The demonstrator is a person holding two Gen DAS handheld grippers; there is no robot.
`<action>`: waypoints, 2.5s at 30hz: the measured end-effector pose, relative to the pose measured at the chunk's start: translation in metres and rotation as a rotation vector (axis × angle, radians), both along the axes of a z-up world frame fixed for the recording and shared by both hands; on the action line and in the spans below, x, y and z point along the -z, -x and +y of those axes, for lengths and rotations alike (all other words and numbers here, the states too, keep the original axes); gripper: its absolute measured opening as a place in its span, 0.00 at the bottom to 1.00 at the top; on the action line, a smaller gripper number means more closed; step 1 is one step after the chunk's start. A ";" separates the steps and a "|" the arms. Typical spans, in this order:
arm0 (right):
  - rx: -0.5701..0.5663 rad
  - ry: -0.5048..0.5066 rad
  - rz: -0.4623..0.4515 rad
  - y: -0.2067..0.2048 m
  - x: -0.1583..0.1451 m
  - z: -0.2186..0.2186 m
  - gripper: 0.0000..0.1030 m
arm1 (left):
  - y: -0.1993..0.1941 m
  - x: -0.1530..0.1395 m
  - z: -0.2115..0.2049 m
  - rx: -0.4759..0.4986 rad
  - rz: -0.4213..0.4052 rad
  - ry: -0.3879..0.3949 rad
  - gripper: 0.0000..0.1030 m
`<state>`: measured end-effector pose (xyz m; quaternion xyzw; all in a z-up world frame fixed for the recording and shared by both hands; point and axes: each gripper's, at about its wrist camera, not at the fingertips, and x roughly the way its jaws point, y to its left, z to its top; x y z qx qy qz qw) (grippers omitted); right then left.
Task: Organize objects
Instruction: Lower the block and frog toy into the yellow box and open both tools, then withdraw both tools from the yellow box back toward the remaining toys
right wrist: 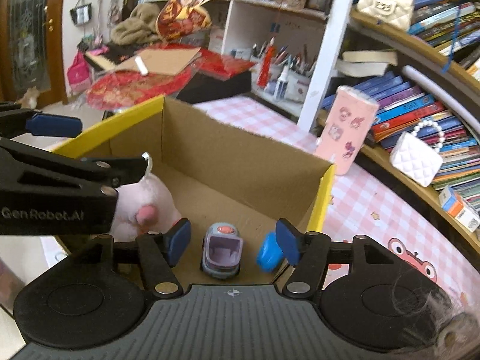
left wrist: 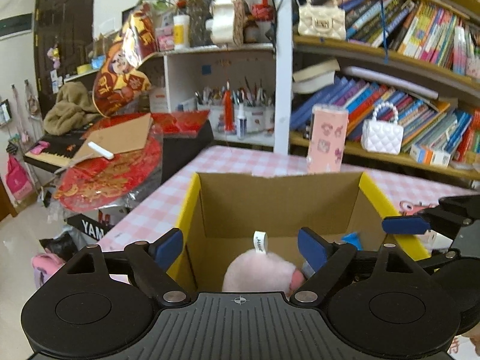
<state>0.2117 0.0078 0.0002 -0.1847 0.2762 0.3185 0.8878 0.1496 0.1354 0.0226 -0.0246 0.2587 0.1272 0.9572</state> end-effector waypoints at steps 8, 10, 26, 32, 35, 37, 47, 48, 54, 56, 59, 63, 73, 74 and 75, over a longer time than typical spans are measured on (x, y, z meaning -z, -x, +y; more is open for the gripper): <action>0.111 -0.082 -0.039 0.024 -0.016 -0.017 0.63 | 0.027 -0.011 0.002 -0.005 -0.045 0.009 0.88; 0.138 -0.095 -0.038 0.030 -0.017 -0.020 0.63 | 0.035 -0.011 0.004 -0.004 -0.045 0.012 0.88; 0.246 -0.103 0.017 0.102 -0.007 -0.026 0.67 | 0.096 0.005 0.002 0.024 0.020 0.034 0.88; 0.293 -0.107 0.090 0.128 0.007 -0.027 0.67 | 0.119 0.016 0.001 0.017 0.073 0.029 0.88; 0.293 -0.098 0.088 0.141 0.010 -0.027 0.67 | 0.128 0.020 0.002 0.018 0.090 0.031 0.88; 0.296 -0.098 0.087 0.147 0.011 -0.027 0.67 | 0.133 0.022 0.002 0.019 0.098 0.034 0.88; 0.365 -0.103 0.132 0.175 0.023 -0.036 0.69 | 0.154 0.030 -0.005 0.029 0.136 0.030 0.89; 0.376 -0.103 0.141 0.178 0.024 -0.037 0.69 | 0.155 0.031 -0.006 0.033 0.139 0.029 0.89; 0.434 -0.102 0.144 0.190 0.026 -0.048 0.70 | 0.159 0.035 -0.016 0.078 0.154 0.036 0.89; 0.457 -0.094 0.147 0.194 0.027 -0.054 0.70 | 0.159 0.038 -0.021 0.103 0.163 0.042 0.89; 0.502 -0.088 0.146 0.196 0.027 -0.066 0.70 | 0.156 0.041 -0.032 0.147 0.174 0.054 0.89; 0.563 -0.083 0.133 0.200 0.026 -0.081 0.71 | 0.150 0.041 -0.046 0.202 0.170 0.060 0.89; 0.706 -0.087 0.132 0.199 0.027 -0.121 0.71 | 0.134 0.046 -0.082 0.311 0.185 0.068 0.89; 0.717 -0.088 0.131 0.198 0.027 -0.125 0.71 | 0.131 0.045 -0.085 0.316 0.184 0.066 0.89; 0.724 -0.088 0.130 0.197 0.027 -0.128 0.71 | 0.129 0.045 -0.088 0.321 0.182 0.064 0.89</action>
